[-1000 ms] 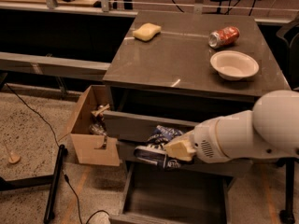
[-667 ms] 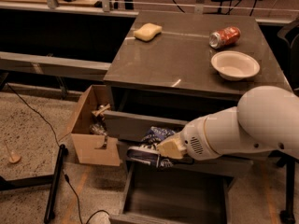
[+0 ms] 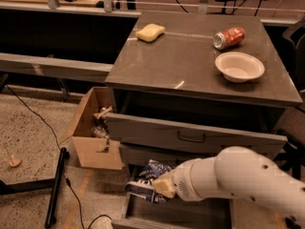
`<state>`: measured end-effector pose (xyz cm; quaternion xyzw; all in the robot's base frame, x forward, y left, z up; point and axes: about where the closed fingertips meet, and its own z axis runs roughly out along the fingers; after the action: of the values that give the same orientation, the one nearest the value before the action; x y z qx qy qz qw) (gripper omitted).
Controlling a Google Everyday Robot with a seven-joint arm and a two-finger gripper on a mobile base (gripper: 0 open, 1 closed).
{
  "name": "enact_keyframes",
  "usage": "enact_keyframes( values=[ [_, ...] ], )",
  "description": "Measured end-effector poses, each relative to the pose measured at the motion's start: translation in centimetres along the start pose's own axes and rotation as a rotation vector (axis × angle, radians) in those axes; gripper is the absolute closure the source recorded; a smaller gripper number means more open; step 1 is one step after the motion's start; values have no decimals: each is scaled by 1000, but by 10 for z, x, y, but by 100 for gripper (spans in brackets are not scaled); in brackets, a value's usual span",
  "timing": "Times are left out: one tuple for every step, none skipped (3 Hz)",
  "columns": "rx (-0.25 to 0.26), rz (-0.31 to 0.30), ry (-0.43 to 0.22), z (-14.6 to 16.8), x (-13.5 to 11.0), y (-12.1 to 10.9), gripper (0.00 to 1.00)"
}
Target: Place blue chip bag into bottom drawer
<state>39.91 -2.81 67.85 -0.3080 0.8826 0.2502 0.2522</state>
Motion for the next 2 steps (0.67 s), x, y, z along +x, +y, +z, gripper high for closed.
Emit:
enact_keyframes(
  values=[
    [47, -17, 54, 47, 46, -16, 100],
    [130, -9, 76, 82, 78, -57, 100]
  ],
)
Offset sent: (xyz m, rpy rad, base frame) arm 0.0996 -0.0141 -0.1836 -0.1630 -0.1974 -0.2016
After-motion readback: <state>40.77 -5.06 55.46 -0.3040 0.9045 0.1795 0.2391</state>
